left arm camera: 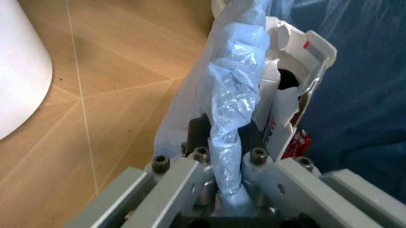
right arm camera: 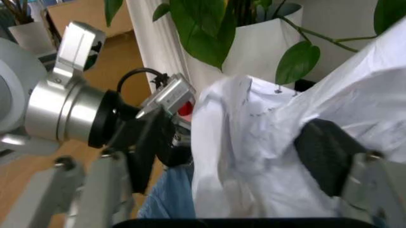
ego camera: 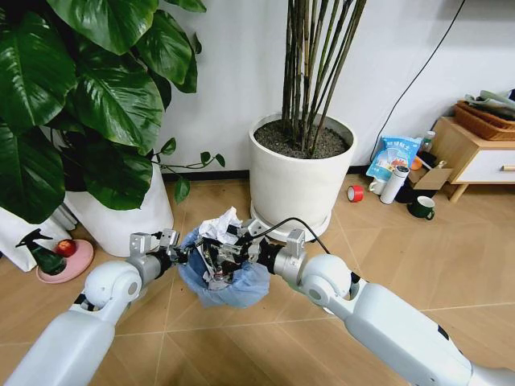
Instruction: Pick up the trash bin and place the garbage on the floor into it.
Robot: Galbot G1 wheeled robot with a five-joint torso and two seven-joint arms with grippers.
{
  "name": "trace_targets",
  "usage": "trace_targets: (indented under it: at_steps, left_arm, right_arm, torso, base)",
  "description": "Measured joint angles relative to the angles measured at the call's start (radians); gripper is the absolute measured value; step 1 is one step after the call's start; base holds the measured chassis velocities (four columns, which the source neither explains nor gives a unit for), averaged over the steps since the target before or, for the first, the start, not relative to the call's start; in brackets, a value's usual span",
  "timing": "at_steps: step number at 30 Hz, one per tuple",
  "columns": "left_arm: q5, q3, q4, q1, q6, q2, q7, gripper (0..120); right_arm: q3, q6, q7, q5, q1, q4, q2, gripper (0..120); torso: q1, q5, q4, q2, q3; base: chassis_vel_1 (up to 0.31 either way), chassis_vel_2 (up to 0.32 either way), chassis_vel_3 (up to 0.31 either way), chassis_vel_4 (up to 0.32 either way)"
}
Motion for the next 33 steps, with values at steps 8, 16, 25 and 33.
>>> trace_targets:
  at_steps: [8, 16, 25, 33]
  left_arm:
    - [0.003, -0.009, -0.005, 0.002, -0.001, -0.001, 0.0, 0]
    - [0.005, -0.011, -0.005, 0.001, -0.003, -0.008, 0.001, 0]
    - [0.008, -0.013, 0.003, 0.003, -0.005, -0.014, 0.001, 0]
    - [0.015, -0.031, 0.009, 0.014, -0.01, -0.011, 0.008, 0]
  right_arm:
    - [-0.015, 0.002, -0.003, -0.026, 0.005, -0.015, 0.003, 99]
    - [-0.015, 0.009, -0.013, -0.042, 0.018, -0.026, 0.004, 100]
    - [0.027, 0.026, 0.011, -0.04, 0.013, -0.032, 0.03, 100]
    - [0.171, 0.02, 0.067, -0.06, -0.086, -0.035, -0.021, 100]
  torso:
    - [0.0, 0.0, 0.0001, 0.0, 0.0]
    - [0.0, 0.0, 0.0, 0.0, 0.0]
    - [0.0, 0.0, 0.0001, 0.0, 0.0]
    - [0.0, 0.0001, -0.0001, 0.0, 0.0]
  base:
    - [0.0, 0.0, 0.0, 0.0]
    - [0.0, 0.0, 0.0, 0.0]
    - [0.0, 0.0, 0.0, 0.0]
    - [0.0, 0.0, 0.0, 0.0]
